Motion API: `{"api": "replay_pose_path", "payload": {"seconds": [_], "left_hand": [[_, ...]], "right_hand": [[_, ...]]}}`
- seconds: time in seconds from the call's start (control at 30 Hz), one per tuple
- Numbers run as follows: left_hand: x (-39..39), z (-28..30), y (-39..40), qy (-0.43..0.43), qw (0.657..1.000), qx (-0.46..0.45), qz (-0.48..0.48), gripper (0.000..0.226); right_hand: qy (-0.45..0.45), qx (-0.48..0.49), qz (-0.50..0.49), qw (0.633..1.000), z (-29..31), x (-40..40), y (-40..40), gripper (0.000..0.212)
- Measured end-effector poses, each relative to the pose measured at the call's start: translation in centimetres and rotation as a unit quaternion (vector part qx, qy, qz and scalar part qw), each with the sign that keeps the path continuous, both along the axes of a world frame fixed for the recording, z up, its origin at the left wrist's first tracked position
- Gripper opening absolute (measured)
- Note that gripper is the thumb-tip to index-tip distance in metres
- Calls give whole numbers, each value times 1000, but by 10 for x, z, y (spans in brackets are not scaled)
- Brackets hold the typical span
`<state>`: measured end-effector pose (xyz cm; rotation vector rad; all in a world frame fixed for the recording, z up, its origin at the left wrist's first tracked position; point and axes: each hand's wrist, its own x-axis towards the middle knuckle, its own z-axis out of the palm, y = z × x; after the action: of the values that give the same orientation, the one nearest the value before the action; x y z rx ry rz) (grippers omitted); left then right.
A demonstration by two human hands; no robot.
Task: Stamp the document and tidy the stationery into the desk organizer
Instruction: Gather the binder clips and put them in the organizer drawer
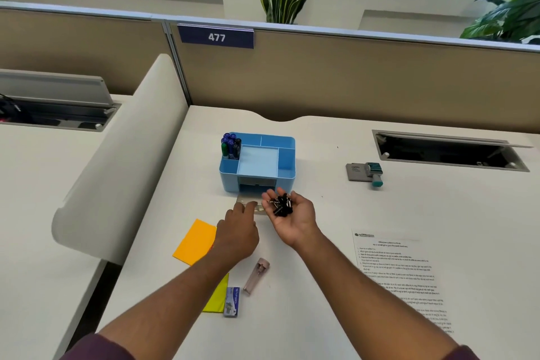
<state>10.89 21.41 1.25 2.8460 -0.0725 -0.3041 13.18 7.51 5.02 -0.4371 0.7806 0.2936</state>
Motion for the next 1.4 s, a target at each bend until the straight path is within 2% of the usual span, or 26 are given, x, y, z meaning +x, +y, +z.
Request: {"api": "replay_pose_path", "payload": {"seconds": [0.23,0.4,0.6,0.67,0.73,0.77,0.8,0.83,0.93,1.03,1.13,1.23,1.33,1.4], "left_hand": [[-10,4,7,-17,1000,12,14,52],[-5,6,18,-29,998,3,51,50],[3,10,27,-75,994,-28,77,51],[8,13,29,-112,991,-29,70,57],[15,15,32,-147,987,-16,61,68],[18,16,35,-161,985,-9,53,73],[22,17,36,-171,984,-2,43,79],[25,19,38,-179,983,5,32,84],[36,23,43,-194,981,18,-5,99],[45,22,46,-185,981,25,-42,108],[49,19,46,-176,982,34,-49,103],[51,15,47,-179,982,26,-51,93],[52,11,48,-188,981,25,-53,88],[52,9,48,-196,979,25,-53,86]], "right_hand": [[3,-7,37,999,11,16,22,26],[10,-11,41,999,17,18,23,65],[-10,-6,45,999,24,13,11,66],[-19,-61,44,997,24,11,9,53],[-24,-200,66,977,22,8,5,35],[-31,-289,86,953,22,6,3,29],[-46,-389,109,914,22,4,1,24],[-74,-493,129,857,19,3,-2,21],[-201,-734,167,627,11,3,-12,28],[-275,-827,220,438,0,12,-20,58],[-285,-865,283,300,-4,20,-24,84],[-283,-874,324,225,-8,26,-26,92],[-287,-873,342,196,-16,29,-26,91],[-290,-876,334,194,-21,29,-26,88]]}}
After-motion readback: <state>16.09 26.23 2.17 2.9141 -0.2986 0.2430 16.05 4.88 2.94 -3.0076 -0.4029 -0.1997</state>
